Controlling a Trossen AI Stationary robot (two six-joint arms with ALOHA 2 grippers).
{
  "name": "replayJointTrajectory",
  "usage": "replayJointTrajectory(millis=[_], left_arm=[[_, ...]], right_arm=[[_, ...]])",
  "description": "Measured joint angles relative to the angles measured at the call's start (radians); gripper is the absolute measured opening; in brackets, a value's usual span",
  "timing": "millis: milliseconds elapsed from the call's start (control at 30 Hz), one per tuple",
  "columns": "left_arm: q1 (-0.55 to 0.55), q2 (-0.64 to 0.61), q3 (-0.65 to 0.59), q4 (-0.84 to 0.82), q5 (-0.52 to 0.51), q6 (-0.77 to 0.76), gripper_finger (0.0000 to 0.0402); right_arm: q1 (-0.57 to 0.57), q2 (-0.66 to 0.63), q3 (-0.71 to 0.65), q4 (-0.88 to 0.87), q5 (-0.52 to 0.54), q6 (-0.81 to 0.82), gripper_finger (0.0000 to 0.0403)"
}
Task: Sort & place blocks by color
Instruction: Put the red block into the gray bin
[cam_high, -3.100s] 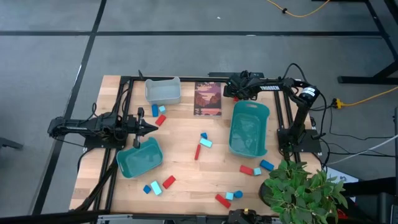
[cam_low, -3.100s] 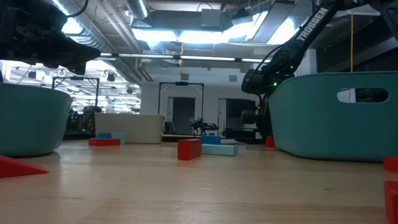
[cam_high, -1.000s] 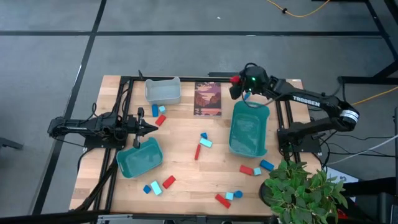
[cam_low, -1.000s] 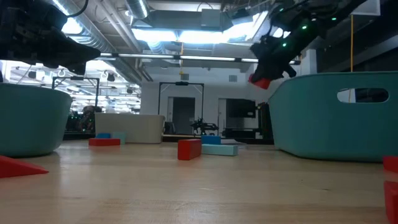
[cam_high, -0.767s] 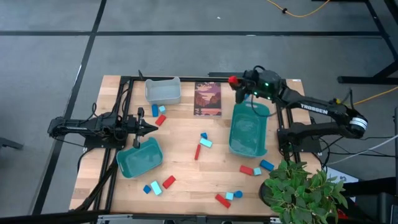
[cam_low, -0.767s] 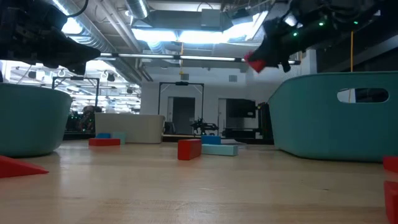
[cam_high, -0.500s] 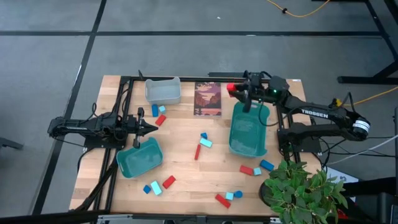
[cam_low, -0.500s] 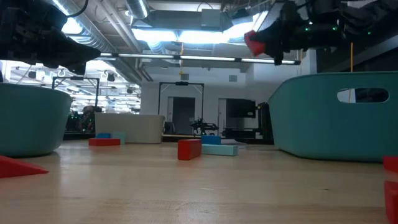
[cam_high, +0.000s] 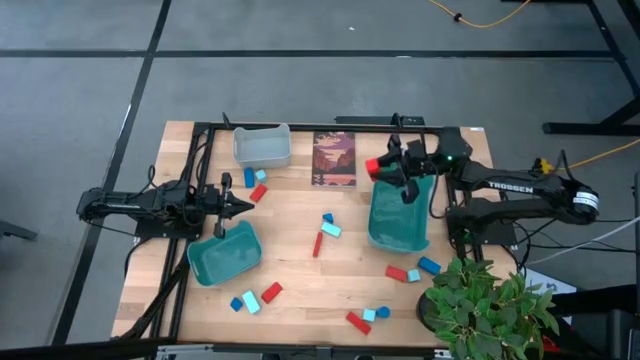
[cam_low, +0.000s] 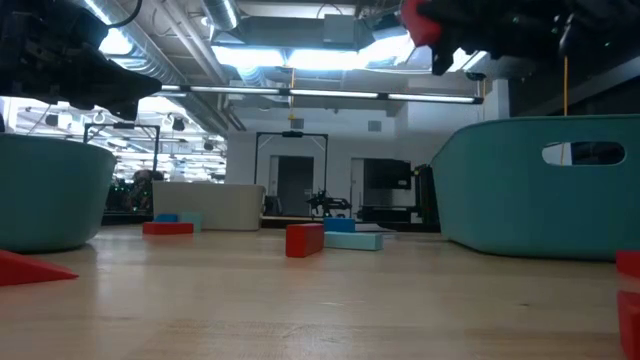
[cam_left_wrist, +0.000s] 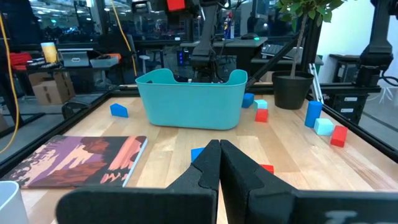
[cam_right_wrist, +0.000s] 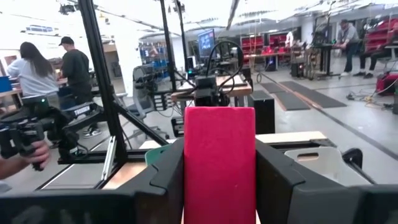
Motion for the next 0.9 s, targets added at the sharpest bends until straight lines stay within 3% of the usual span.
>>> replayJointTrajectory(millis=[700, 900], left_arm=[[0.0, 0.0, 0.0, 0.017, -0.006, -0.001, 0.0], [0.0, 0.0, 0.0, 0.313, -0.001, 0.076, 0.0]], right_arm=[[0.0, -0.003, 0.0, -0.039, 0.003, -0.002, 0.0138], [0.0, -0.003, 0.0, -0.038, 0.004, -0.014, 0.0138]])
